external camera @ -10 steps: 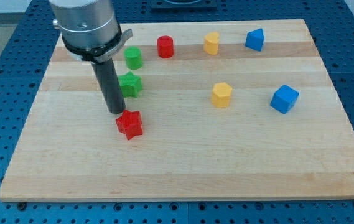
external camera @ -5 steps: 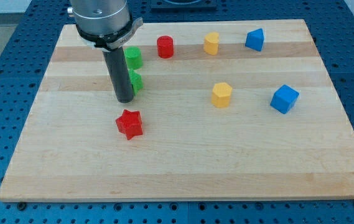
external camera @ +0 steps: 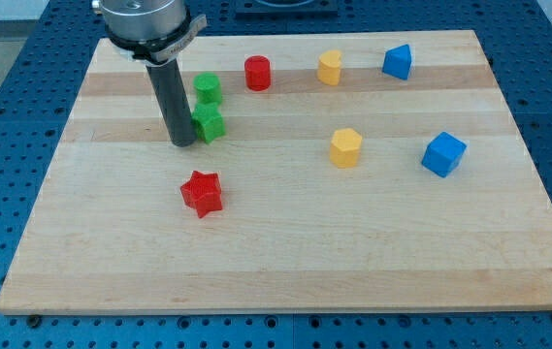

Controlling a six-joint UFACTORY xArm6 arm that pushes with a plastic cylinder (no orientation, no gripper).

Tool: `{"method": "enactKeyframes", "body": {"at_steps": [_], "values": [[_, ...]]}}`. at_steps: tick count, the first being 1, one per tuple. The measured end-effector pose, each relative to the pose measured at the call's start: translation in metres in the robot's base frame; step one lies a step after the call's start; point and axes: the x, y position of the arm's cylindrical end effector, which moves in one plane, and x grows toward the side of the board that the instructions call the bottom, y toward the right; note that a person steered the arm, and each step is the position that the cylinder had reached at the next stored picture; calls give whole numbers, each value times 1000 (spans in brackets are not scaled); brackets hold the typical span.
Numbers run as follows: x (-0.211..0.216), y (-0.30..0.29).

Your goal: Push the green star below green circle

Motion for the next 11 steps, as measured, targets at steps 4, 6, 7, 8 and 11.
{"method": "enactKeyframes", "body": {"at_steps": [4, 6, 7, 8, 11], "values": [[1, 26], [14, 6], [22, -17], [5, -17], [0, 6]]}}
